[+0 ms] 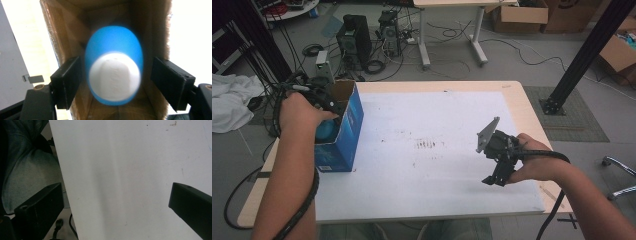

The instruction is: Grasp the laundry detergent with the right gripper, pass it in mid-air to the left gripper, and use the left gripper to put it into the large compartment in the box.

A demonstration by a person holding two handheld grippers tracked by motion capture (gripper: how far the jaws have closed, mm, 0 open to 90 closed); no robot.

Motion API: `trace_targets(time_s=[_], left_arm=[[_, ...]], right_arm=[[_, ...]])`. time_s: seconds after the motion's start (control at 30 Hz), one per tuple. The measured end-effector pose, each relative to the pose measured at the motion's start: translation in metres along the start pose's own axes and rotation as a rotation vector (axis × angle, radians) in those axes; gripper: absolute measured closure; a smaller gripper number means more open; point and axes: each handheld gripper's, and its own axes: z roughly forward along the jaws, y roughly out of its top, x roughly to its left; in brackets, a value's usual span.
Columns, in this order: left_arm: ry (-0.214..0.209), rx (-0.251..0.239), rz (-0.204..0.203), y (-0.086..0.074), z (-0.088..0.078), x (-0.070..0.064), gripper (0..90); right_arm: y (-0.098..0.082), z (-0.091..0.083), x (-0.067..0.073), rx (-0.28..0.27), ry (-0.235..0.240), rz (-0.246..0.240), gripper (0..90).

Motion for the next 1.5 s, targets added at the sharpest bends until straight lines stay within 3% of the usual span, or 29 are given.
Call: trace_targets(time_s=[0.3,0.6,0.7,1.13,1.33,1.5], left_arm=[[0.023,0.010,0.012,-0.002,-0.015,-0.002,17.5],[0.037,-0.026,0.021,-0.003,-0.041,-0.001,14.8],[0.046,-0.010,0.020,-0.004,-0.046,-0.003,7.1],[0.052,-0.041,0.063,-0.006,-0.062,-0.017,0.1],[0.061,-0.068,0.118,-0.007,-0.072,-0.031,0.1],[0.036,-0.127,0.234,-0.008,-0.085,-0.051,0.1]], right_arm=[[0.000,0.000,0.000,-0.009,0.000,0.001,0.0],[0.001,-0.004,0.000,-0.013,-0.004,0.002,0.0],[0.002,-0.004,0.000,-0.016,-0.002,0.002,0.0],[0.005,-0.002,-0.002,-0.040,0.002,0.003,0.0],[0.002,-0.005,-0.004,-0.048,-0.001,0.016,0.0],[0.001,-0.009,-0.005,-0.042,-0.004,0.017,0.0]])
